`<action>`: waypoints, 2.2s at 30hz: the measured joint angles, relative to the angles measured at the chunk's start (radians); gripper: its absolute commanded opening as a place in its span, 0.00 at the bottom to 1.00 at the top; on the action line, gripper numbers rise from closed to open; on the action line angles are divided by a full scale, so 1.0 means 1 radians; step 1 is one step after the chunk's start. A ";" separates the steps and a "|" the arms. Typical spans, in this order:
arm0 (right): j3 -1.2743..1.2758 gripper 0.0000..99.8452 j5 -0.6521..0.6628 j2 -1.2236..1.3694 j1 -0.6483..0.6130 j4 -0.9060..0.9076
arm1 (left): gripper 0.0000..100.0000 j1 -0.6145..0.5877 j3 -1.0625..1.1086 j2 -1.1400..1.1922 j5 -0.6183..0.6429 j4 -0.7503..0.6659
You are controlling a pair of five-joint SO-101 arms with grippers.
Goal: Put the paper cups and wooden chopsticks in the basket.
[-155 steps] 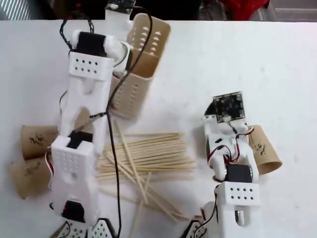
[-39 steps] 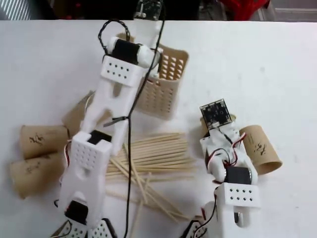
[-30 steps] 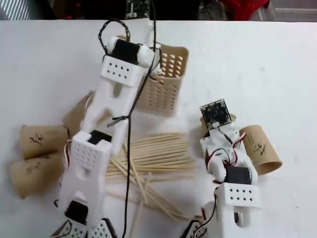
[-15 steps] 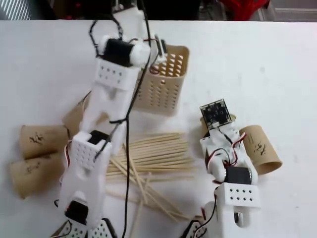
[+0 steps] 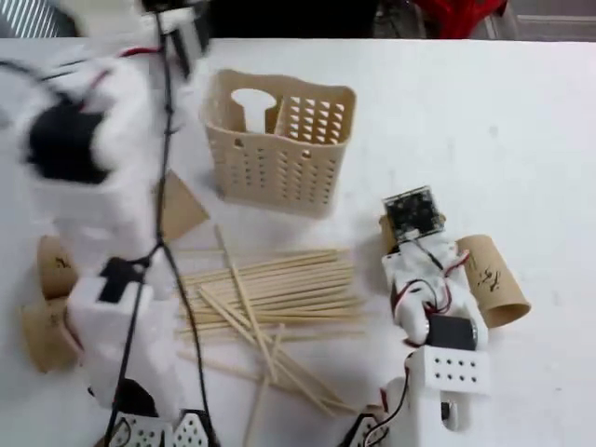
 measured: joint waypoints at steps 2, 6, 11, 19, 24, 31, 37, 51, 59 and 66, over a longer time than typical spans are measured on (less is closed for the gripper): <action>-0.044 0.02 0.044 -0.052 0.052 0.078 | 0.17 -0.060 0.037 -0.041 -0.112 0.025; -0.232 0.05 0.169 -0.190 0.170 0.350 | 0.14 -0.186 0.250 -0.126 -0.201 0.034; -0.388 0.18 0.542 -0.315 0.292 0.588 | 0.15 -0.259 0.707 -0.367 -0.269 0.034; -0.258 0.30 1.231 -0.319 0.539 0.612 | 0.16 -0.269 1.622 -0.868 -0.468 -0.167; -0.114 0.30 1.401 -0.328 0.612 0.537 | 0.16 -0.269 2.151 -1.016 -0.468 -0.456; 0.049 0.30 1.487 -0.327 0.660 0.387 | 0.16 -0.269 2.321 -1.030 -0.468 -0.568; 0.169 0.27 1.419 -0.327 0.629 0.245 | 0.16 -0.269 2.337 -1.037 -0.468 -0.578; 0.224 0.02 1.120 -0.327 0.572 0.040 | 0.16 -0.267 2.467 -1.037 -0.463 -0.747; 0.172 0.02 0.970 -0.327 0.741 0.063 | 0.16 -0.267 2.521 -1.037 -0.463 -0.815; -0.163 0.02 0.605 -0.325 0.684 0.365 | 0.16 -0.267 2.524 -1.037 -0.405 -0.827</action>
